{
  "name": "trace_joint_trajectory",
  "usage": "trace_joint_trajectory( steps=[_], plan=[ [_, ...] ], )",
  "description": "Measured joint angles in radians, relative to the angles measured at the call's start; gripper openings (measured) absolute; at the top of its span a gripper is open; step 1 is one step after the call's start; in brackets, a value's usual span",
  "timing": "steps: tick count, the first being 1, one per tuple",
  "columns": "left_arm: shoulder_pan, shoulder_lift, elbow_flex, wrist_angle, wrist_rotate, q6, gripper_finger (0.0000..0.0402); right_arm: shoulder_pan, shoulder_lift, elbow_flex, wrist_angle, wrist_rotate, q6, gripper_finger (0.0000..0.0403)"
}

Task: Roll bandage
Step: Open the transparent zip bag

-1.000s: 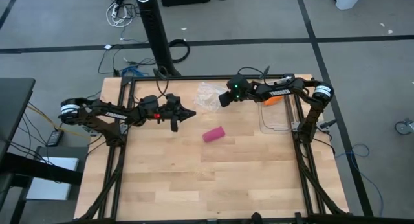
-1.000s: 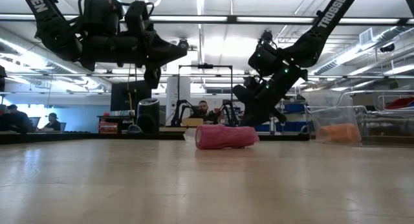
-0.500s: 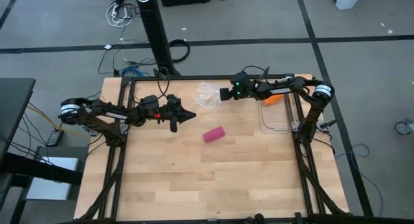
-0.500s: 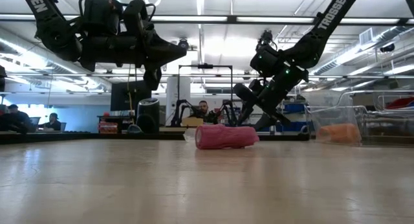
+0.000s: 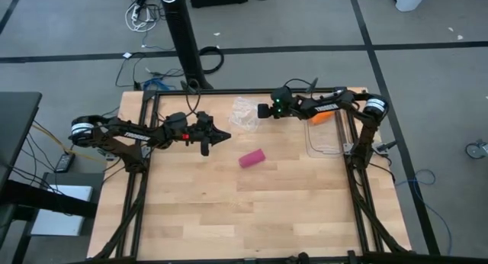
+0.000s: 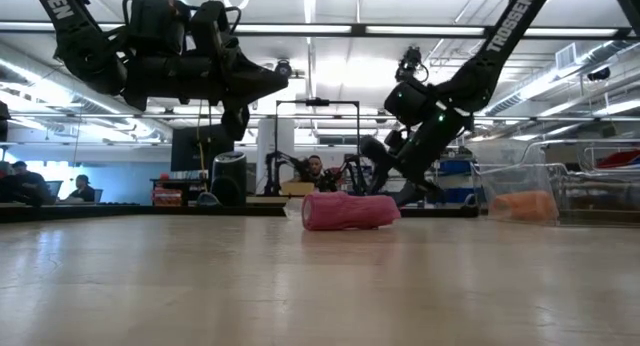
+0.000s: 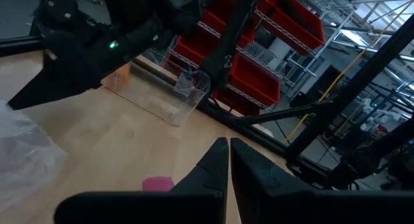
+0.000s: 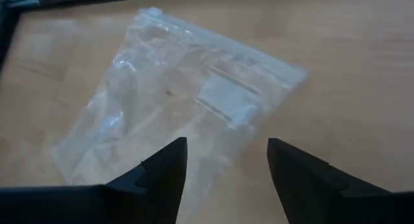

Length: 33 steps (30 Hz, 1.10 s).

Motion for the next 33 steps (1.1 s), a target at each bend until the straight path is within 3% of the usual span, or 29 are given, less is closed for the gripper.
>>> trace_joint_trajectory(
  steps=[6,10,12,18,25,33],
  plan=[
    [0.000,0.000,0.000,-0.013,0.000,0.000,0.0026,0.005,0.091,0.001,0.164,0.003,0.011,0.0215],
    [0.000,0.000,0.000,-0.032,0.000,0.002,0.0026,0.016,0.096,0.001,0.191,0.046,-0.021,0.0191],
    [0.000,0.000,0.000,-0.030,0.000,0.002,0.0026,0.018,0.096,0.001,0.221,0.059,-0.043,0.0159],
    [0.000,0.000,0.000,-0.033,0.000,0.003,0.0026,0.023,0.096,0.001,0.272,0.079,-0.167,0.0014],
    [0.000,0.000,0.000,-0.016,0.000,0.008,0.0026,0.023,0.083,0.000,0.286,0.063,-0.266,0.0004],
    [0.000,0.000,0.000,0.017,-0.001,0.031,0.0021,0.046,-0.046,0.000,0.263,0.018,-0.436,0.0001]
  ],
)
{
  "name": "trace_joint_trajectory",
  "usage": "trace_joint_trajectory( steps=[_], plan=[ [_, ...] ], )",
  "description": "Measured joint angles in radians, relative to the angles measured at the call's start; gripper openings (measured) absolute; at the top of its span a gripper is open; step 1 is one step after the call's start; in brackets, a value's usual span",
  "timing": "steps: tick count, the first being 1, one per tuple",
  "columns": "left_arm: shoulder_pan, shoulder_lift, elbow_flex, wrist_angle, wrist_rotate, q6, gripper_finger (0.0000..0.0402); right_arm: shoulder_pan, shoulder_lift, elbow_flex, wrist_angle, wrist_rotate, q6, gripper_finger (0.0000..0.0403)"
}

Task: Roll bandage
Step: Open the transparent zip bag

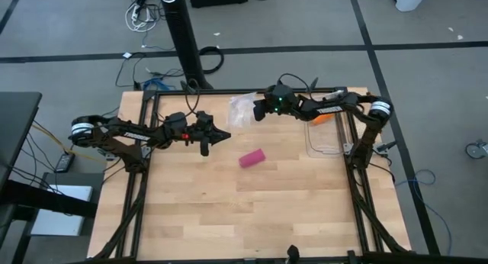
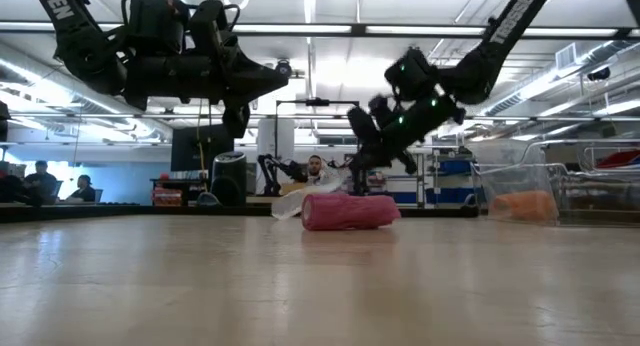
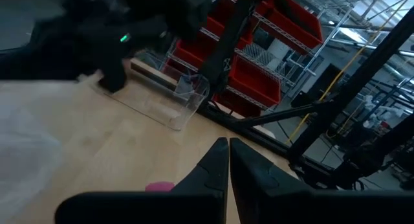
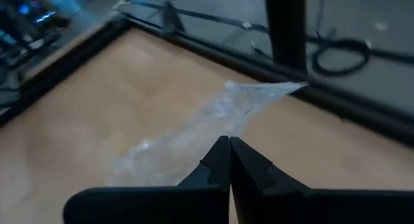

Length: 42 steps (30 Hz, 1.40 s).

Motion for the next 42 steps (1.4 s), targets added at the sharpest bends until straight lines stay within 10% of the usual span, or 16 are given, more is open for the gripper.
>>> trace_joint_trajectory(
  steps=[20,33,42],
  plan=[
    [-0.002,0.000,0.000,-0.181,-0.109,0.182,0.0126,0.292,-0.414,0.000,-0.410,0.149,-0.300,0.0003],
    [-0.036,0.000,0.000,-0.196,-0.093,0.177,0.0158,0.164,-0.181,0.000,-0.569,0.127,-0.198,0.0176],
    [-0.036,0.000,0.000,-0.217,-0.093,0.177,0.0158,0.012,0.004,0.000,-0.404,-0.045,-0.221,0.0176]
  ],
)
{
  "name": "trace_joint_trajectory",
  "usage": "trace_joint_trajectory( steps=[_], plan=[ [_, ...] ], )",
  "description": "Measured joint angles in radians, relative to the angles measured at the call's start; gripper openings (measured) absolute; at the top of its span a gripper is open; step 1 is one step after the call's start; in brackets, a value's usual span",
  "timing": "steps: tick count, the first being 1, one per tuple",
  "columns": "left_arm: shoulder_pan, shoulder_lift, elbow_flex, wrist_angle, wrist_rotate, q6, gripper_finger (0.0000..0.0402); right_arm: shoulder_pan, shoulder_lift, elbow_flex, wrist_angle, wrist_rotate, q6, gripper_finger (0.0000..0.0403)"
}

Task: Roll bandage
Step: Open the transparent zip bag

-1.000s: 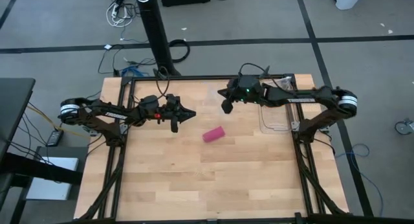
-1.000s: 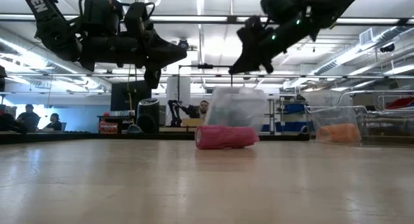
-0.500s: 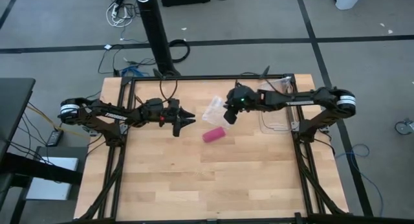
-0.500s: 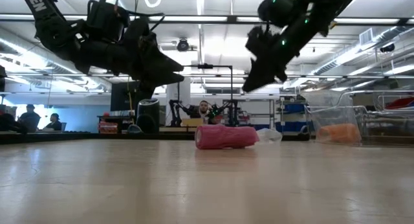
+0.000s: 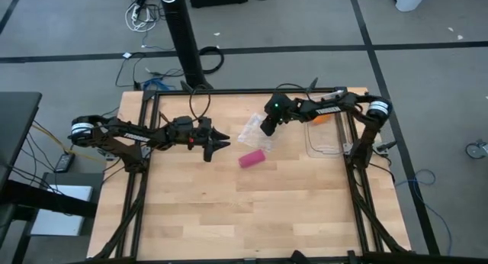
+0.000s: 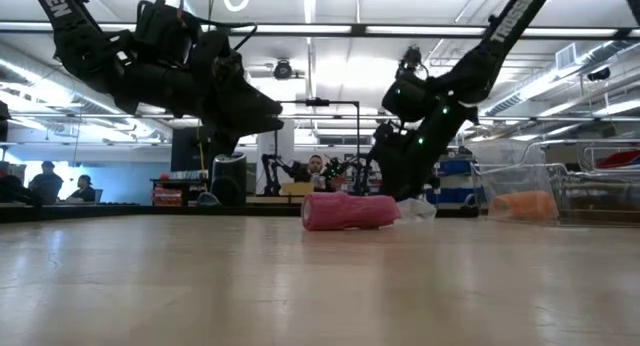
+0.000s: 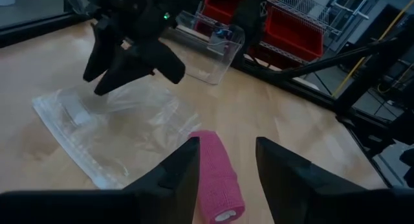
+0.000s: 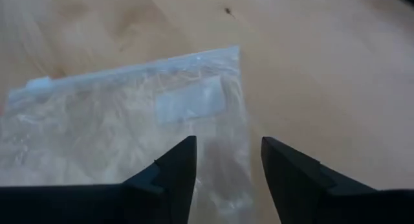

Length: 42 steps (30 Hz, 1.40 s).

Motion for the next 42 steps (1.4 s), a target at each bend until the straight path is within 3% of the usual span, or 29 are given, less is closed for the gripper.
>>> trace_joint_trajectory(
  steps=[6,14,21,30,36,42],
  plan=[
    [0.000,0.000,0.000,-0.006,0.000,0.001,0.0158,-0.021,0.060,0.000,0.084,-0.031,-0.004,0.0133],
    [0.000,0.000,0.000,0.014,-0.011,0.001,0.0158,-0.009,0.049,0.000,0.086,-0.037,-0.049,0.0008],
    [0.000,0.000,0.000,0.278,-0.072,0.005,0.0152,0.061,-0.144,0.000,0.081,0.040,-0.062,0.0004],
    [-0.026,-0.001,0.000,0.743,-0.072,0.009,0.0152,0.292,-0.547,0.000,0.107,0.373,-0.176,0.0003],
    [-0.026,0.000,0.005,0.754,-0.074,0.091,0.0152,0.474,-0.718,0.000,0.239,0.516,-0.299,0.0002],
    [-0.038,0.001,0.021,0.757,-0.102,0.221,0.0152,0.583,-0.758,0.000,0.365,0.526,-0.396,0.0001]
  ],
)
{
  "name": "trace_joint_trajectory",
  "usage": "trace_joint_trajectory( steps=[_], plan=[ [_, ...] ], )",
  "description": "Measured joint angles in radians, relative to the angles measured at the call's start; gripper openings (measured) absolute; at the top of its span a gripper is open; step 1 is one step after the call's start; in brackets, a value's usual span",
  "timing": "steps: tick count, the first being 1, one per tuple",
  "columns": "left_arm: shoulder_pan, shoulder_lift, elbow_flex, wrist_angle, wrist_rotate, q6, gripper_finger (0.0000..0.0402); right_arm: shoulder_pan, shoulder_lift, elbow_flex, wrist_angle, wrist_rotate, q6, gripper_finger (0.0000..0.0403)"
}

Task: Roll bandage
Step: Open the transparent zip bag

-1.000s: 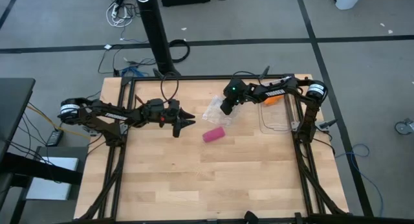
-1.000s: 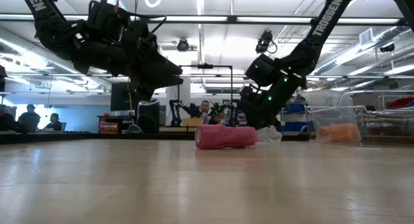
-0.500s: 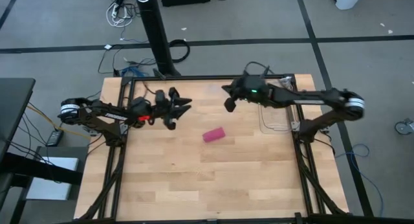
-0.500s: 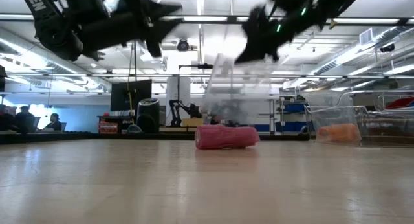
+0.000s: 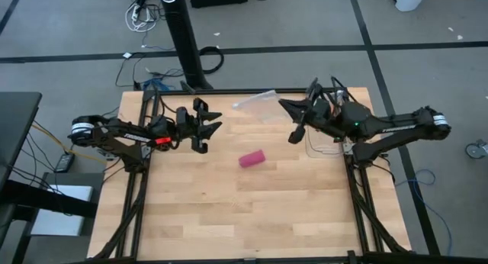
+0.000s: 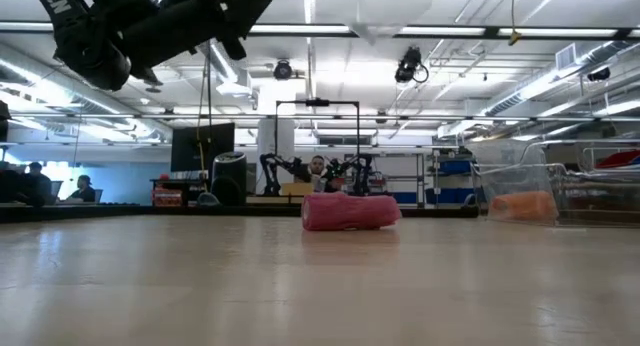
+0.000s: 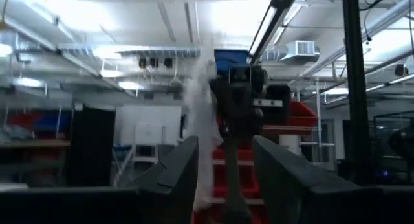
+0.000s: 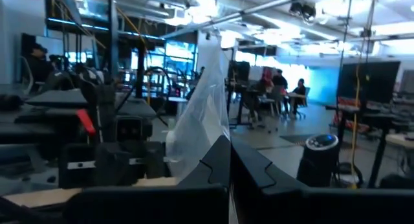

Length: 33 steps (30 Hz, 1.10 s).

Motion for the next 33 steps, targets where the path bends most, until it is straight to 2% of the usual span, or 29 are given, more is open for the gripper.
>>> trace_joint_trajectory(
  steps=[11,19,24,33],
  plan=[
    [-0.005,0.000,0.133,-0.141,0.066,0.018,0.0152,0.063,0.032,0.000,0.078,0.000,-0.046,0.0001],
    [-0.026,0.000,0.172,-0.241,0.075,0.045,0.0152,0.064,0.032,0.000,0.087,0.000,-0.046,0.0001],
    [-0.027,0.000,0.190,-0.242,0.066,0.047,0.0151,0.065,0.032,0.000,0.091,-0.003,-0.046,0.0001],
    [-0.027,0.000,0.219,-0.247,0.045,0.088,0.0094,0.065,0.033,0.000,0.100,-0.020,-0.035,0.0000]
  ],
)
